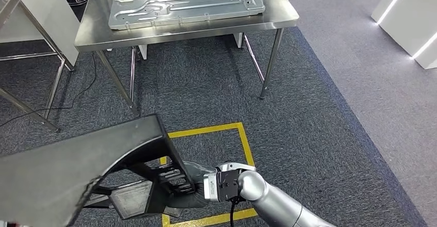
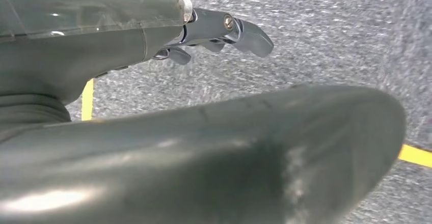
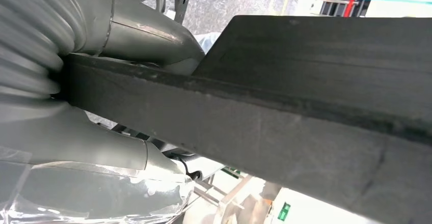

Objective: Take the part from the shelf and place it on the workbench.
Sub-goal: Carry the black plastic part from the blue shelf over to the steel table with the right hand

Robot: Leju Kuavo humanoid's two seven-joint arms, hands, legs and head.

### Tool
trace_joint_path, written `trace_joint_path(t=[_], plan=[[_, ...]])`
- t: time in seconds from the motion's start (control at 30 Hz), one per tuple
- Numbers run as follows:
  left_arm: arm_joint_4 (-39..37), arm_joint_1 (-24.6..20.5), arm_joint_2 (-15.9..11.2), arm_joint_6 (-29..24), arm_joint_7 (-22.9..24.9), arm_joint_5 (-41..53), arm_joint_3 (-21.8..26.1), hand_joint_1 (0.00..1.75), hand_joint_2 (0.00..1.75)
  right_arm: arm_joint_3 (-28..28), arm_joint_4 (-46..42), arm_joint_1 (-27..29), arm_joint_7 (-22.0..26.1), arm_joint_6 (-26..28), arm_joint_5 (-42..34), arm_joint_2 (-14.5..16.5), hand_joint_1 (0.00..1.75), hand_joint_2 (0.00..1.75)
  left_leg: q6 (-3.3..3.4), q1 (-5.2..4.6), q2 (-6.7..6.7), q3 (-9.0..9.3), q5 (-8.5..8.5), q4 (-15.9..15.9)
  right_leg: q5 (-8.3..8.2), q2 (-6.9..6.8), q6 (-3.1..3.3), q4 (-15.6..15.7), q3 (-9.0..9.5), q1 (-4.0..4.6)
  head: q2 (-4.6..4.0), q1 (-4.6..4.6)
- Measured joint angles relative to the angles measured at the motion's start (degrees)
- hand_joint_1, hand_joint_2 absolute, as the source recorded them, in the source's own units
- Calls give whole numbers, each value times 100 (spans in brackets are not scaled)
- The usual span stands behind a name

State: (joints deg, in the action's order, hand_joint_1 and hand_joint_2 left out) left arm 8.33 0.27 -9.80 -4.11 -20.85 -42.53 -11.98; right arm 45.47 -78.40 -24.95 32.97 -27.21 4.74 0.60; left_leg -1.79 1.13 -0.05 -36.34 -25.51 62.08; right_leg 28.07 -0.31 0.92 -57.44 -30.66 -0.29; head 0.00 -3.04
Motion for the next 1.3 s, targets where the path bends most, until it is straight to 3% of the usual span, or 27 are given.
trace_joint_path(t=[0.07,0.2,0.23,0.3,0.33,0.37,0.4,0.43,0.47,0.5,0.53,0.6,0.7,0.77,0.83,0.87,0.9,0.93,1.0,1.07,1.2,1.23,1.3], plan=[[0,-10,2,4,-11,0,-4,0,0,-1,0,-2,0,1,-2,-1,173,175,71,-21,4,166,55,-350,51,0,-66,-18,31,20,0,0],[0,-12,7,14,-27,-1,-24,0,0,-15,-2,-4,4,2,-14,-3,173,175,241,-23,-29,263,-20,-382,138,6,-187,-239,0,7,1,5],[0,-14,7,15,-29,-1,-28,0,0,-23,-2,-5,7,2,-16,-4,173,175,276,-20,-31,301,-35,-391,245,8,-213,-478,-120,-1,1,8],[0,-15,7,17,-36,-1,-36,0,0,-35,1,5,11,1,-19,-11,173,175,321,-28,-31,340,-76,-397,529,11,-242,-1185,-560,-6,1,12],[0,-14,7,19,-39,-1,-41,0,0,-37,5,17,13,1,-19,-19,173,175,332,-36,-36,355,-98,-396,623,11,-246,-1504,-798,-6,0,13],[0,-9,7,21,-42,-2,-48,0,0,-38,10,30,13,-1,-19,-26,173,175,337,-45,-44,379,-123,-395,617,12,-241,-1666,-965,-5,0,13],[0,-4,8,24,-45,-2,-56,0,0,-38,14,39,13,-2,-19,-34,173,175,336,-54,-52,415,-154,-395,494,13,-220,-1621,-1027,0,0,13],[0,0,8,27,-49,-3,-64,0,0,-40,16,44,13,-2,-19,-39,173,175,332,-65,-60,465,-189,-396,259,15,-182,-1370,-981,12,0,13],[0,3,11,30,-53,-4,-72,0,0,-43,17,44,16,-3,-19,-42,173,175,326,-72,-66,513,-227,-400,-29,17,-127,-974,-857,33,0,14],[0,1,23,34,-59,-7,-81,0,0,-48,19,43,20,-3,-20,-44,173,175,311,-80,-70,556,-262,-406,-213,18,-71,-614,-733,62,0,4],[0,-5,34,37,-68,-11,-87,0,0,-52,20,38,26,-4,-20,-45,173,175,287,-78,-74,580,-292,-416,-291,25,-22,-332,-633,94,1,3],[0,-16,53,39,-82,-22,-97,0,0,-61,24,34,33,-7,-20,-49,173,175,221,-73,-74,618,-314,-431,-265,33,50,-115,-553,132,1,0],[0,-15,52,33,-90,-51,-106,0,0,-70,29,23,44,-7,-19,-41,173,175,127,-77,-50,669,-352,-263,-299,30,95,6,-363,85,0,4],[0,-30,50,25,-91,-78,-110,0,0,-73,30,1,55,-10,-18,-26,173,175,86,-58,-35,429,-557,235,-249,14,113,35,-241,61,0,-5],[0,-37,49,17,-92,-92,-111,0,0,-73,40,-8,57,-22,-17,-18,173,175,35,-41,-33,-4,-823,902,-176,7,125,33,-178,61,0,-10],[0,-31,48,15,-92,-95,-113,0,0,-73,48,-7,55,-29,-17,-16,173,175,13,-30,-31,-174,-871,1092,-137,12,121,31,-139,59,0,-10],[0,-21,49,15,-90,-98,-114,0,0,-73,57,-5,52,-35,-19,-16,173,175,-5,-18,-30,-255,-804,1085,-94,20,113,29,-91,55,0,-10],[0,-12,48,14,-88,-100,-115,0,0,-73,64,-5,50,-38,-20,-14,173,175,-18,-4,-28,-241,-624,880,-46,28,100,27,-28,49,0,-10],[-2,6,48,13,-82,-101,-116,0,0,-73,72,-8,44,-39,-25,-10,173,175,-43,15,-15,-61,-112,158,65,33,50,16,102,40,0,-8],[-5,4,48,14,-78,-102,-122,0,0,-73,82,-18,32,-40,-28,-5,173,175,17,-13,-1,46,107,-275,150,28,-17,0,146,45,0,-8],[-7,-2,49,13,-74,-109,-128,0,0,-73,96,-56,8,-40,-39,2,173,175,206,-21,-19,134,52,-338,189,27,-129,-211,96,46,1,-6],[-7,-5,48,12,-74,-114,-129,0,0,-73,96,-75,10,-41,-49,2,173,175,240,-16,-22,186,27,-352,212,28,-154,-432,-20,39,1,-4],[-7,-14,47,10,-74,-122,-131,0,0,-73,100,-99,11,-43,-65,1,173,175,292,-13,-27,275,-41,-366,386,31,-202,-1113,-460,19,0,-2]])
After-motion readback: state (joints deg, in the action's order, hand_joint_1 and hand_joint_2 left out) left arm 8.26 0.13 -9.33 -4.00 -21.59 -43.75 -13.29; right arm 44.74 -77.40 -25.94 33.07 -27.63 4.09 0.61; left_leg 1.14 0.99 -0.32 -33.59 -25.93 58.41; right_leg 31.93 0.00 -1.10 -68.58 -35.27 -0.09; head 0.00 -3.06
